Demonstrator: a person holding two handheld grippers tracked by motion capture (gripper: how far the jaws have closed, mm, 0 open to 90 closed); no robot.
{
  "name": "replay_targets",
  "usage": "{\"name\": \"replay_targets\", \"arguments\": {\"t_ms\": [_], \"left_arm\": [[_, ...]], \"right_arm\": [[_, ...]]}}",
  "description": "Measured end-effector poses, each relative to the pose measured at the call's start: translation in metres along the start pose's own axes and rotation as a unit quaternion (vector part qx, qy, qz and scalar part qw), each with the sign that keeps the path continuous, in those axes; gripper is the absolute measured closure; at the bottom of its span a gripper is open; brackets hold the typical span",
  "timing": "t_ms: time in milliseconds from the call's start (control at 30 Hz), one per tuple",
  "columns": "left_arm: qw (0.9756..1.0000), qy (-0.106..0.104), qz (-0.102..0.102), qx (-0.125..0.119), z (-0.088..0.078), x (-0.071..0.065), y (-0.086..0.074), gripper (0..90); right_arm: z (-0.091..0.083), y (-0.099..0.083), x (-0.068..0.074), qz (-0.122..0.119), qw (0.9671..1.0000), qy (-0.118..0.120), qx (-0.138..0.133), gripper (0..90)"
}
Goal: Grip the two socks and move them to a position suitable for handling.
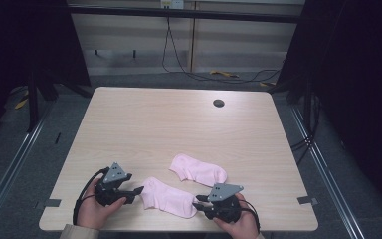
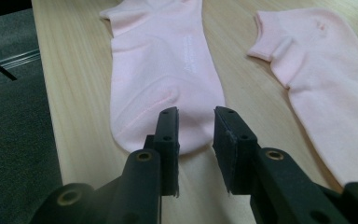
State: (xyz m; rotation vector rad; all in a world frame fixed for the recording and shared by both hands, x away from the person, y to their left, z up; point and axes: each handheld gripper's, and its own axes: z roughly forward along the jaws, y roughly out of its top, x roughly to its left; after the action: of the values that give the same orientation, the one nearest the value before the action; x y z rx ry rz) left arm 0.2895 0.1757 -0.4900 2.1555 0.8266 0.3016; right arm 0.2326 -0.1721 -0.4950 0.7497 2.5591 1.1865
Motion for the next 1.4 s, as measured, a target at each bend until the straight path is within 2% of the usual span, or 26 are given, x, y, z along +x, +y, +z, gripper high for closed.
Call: {"name": "replay_targets", "arguments": {"t_ms": [133,200,267,400,467,567,633,867,967,1067,1167,1233,1333,1400], "left_arm": [[0.9998,-0.014,0.002,0.011,-0.001,-0.003,0.000,48.5],[0.9997,-0.019,-0.002,0.014,0.001,-0.005,0.000,50.2],[0.9996,-0.024,0.003,0.018,0.003,-0.006,0.000,52.1],[0.9992,-0.015,0.013,0.034,0.005,-0.007,-0.001,53.7],[0.9989,-0.022,0.019,0.037,0.005,-0.008,-0.001,55.8],[0.9978,-0.018,0.032,0.055,0.007,-0.009,-0.003,57.4],[0.9977,-0.025,0.030,0.056,0.008,-0.009,-0.004,60.1],[0.9977,-0.027,0.029,0.055,0.009,-0.009,-0.003,62.4],[0.9974,-0.030,0.036,0.055,0.009,-0.009,-0.002,69.5],[0.9972,-0.036,0.033,0.057,0.010,-0.010,-0.001,75.3],[0.9966,-0.040,0.038,0.061,0.010,-0.012,-0.001,82.0],[0.9967,-0.043,0.031,0.061,0.010,-0.013,0.000,83.3],[0.9960,-0.040,0.038,0.070,0.009,-0.014,0.001,84.8],[0.9962,-0.038,0.038,0.068,0.009,-0.014,0.002,87.0]], "right_arm": [[0.001,-0.001,0.001,-0.001,1.0000,-0.002,0.000,70.7],[0.000,-0.002,0.001,0.000,1.0000,-0.006,0.001,70.6],[-0.001,-0.003,0.001,0.001,1.0000,-0.007,0.000,70.4],[0.000,-0.004,0.001,0.004,0.9999,-0.009,0.002,69.4],[0.001,-0.004,0.001,0.003,1.0000,-0.008,0.003,69.4],[0.003,-0.001,0.004,0.000,1.0000,-0.002,0.000,69.4],[0.006,-0.001,0.006,-0.003,0.9999,-0.002,0.012,69.8],[0.007,-0.002,0.005,0.016,0.9998,0.001,0.010,70.2],[0.007,-0.002,0.005,0.013,0.9998,0.002,0.012,72.0],[0.007,-0.002,0.005,0.021,0.9997,0.004,0.012,75.5],[0.007,-0.002,0.005,0.026,0.9996,0.006,0.012,80.6],[0.008,-0.002,0.005,0.027,0.9995,0.010,0.010,83.9],[0.008,-0.002,0.005,0.033,0.9993,0.014,0.008,86.2],[0.008,-0.002,0.005,0.032,0.9993,0.014,0.009,86.9]]}}
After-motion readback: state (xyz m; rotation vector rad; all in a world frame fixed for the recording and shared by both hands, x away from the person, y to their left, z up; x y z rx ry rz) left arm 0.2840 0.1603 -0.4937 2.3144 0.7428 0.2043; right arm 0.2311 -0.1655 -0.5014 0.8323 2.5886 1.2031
